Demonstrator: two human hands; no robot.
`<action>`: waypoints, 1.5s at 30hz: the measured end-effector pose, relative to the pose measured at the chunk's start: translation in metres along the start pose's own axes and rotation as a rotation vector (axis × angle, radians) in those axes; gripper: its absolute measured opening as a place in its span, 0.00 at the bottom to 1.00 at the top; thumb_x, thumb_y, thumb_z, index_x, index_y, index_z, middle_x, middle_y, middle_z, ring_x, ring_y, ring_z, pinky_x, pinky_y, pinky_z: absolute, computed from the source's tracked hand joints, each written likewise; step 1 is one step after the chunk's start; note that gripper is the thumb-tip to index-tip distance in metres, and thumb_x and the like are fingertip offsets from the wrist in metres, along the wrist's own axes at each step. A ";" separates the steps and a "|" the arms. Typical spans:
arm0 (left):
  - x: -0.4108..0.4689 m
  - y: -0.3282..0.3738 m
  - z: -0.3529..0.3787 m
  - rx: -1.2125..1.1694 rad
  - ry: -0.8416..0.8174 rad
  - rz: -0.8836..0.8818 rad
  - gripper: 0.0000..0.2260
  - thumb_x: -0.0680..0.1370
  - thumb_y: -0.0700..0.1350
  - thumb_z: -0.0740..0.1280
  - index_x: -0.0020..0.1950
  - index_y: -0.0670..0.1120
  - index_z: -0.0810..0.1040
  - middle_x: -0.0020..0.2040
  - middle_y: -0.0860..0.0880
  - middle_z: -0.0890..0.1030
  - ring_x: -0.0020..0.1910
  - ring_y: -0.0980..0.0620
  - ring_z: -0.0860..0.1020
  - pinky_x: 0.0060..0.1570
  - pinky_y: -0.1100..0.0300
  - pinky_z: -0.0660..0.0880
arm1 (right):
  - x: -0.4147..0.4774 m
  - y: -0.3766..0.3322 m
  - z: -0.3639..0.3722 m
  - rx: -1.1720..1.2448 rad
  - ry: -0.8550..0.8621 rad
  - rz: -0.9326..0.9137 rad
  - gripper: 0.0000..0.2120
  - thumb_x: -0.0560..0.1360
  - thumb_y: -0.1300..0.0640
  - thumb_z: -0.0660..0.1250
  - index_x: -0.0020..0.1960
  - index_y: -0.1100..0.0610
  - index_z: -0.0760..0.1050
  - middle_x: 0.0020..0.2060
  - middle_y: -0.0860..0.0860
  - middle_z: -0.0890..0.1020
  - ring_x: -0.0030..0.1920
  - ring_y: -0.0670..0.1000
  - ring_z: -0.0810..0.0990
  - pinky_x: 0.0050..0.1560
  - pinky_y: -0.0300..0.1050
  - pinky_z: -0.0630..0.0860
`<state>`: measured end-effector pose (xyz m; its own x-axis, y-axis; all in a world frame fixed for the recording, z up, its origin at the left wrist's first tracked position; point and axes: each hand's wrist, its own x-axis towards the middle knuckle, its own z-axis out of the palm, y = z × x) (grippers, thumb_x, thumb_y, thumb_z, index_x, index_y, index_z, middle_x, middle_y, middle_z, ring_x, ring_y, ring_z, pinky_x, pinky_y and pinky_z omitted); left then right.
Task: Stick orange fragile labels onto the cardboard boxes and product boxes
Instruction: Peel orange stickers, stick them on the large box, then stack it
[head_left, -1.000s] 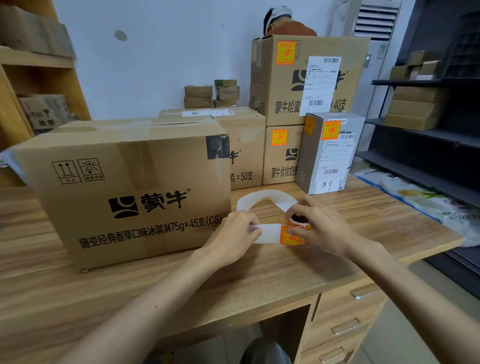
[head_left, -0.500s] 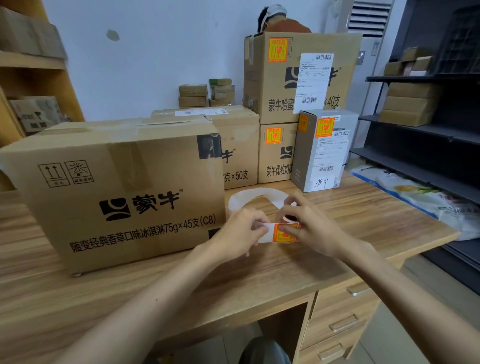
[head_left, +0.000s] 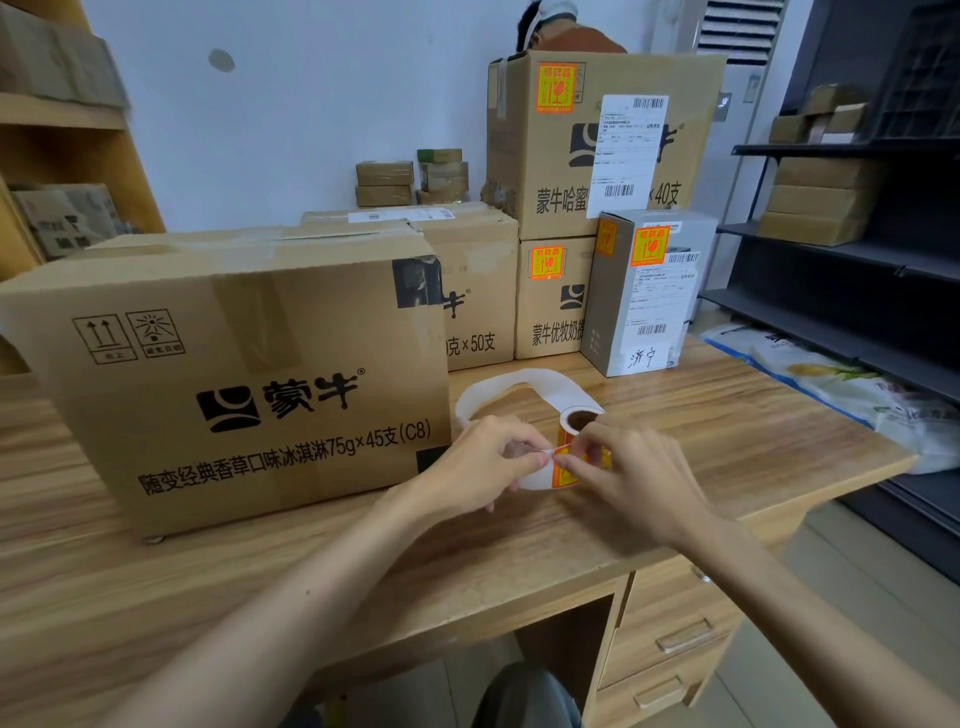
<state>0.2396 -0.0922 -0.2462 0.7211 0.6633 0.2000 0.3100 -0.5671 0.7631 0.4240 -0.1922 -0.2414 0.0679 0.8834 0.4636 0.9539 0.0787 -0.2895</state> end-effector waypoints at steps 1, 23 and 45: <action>0.000 0.000 0.001 -0.006 -0.006 0.006 0.05 0.81 0.46 0.69 0.53 0.53 0.85 0.49 0.51 0.77 0.37 0.53 0.79 0.23 0.50 0.77 | -0.002 0.000 0.000 0.024 -0.005 0.021 0.11 0.75 0.41 0.69 0.41 0.48 0.78 0.35 0.41 0.74 0.33 0.40 0.71 0.34 0.42 0.63; -0.002 0.010 0.003 0.063 -0.055 0.052 0.06 0.82 0.48 0.68 0.54 0.53 0.86 0.48 0.50 0.77 0.42 0.44 0.79 0.24 0.63 0.73 | -0.008 0.001 0.000 0.198 -0.048 0.125 0.07 0.74 0.42 0.71 0.43 0.45 0.81 0.36 0.41 0.81 0.38 0.35 0.75 0.36 0.40 0.68; 0.000 0.003 -0.002 0.048 0.099 -0.078 0.07 0.81 0.43 0.67 0.52 0.45 0.86 0.44 0.56 0.80 0.33 0.59 0.74 0.23 0.70 0.68 | -0.013 0.009 0.005 0.574 -0.008 0.249 0.10 0.73 0.63 0.71 0.33 0.54 0.79 0.33 0.52 0.82 0.40 0.63 0.79 0.45 0.58 0.76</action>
<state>0.2397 -0.0933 -0.2427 0.6299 0.7500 0.2021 0.3940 -0.5327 0.7490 0.4302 -0.2005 -0.2545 0.2635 0.9105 0.3186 0.6008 0.1035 -0.7927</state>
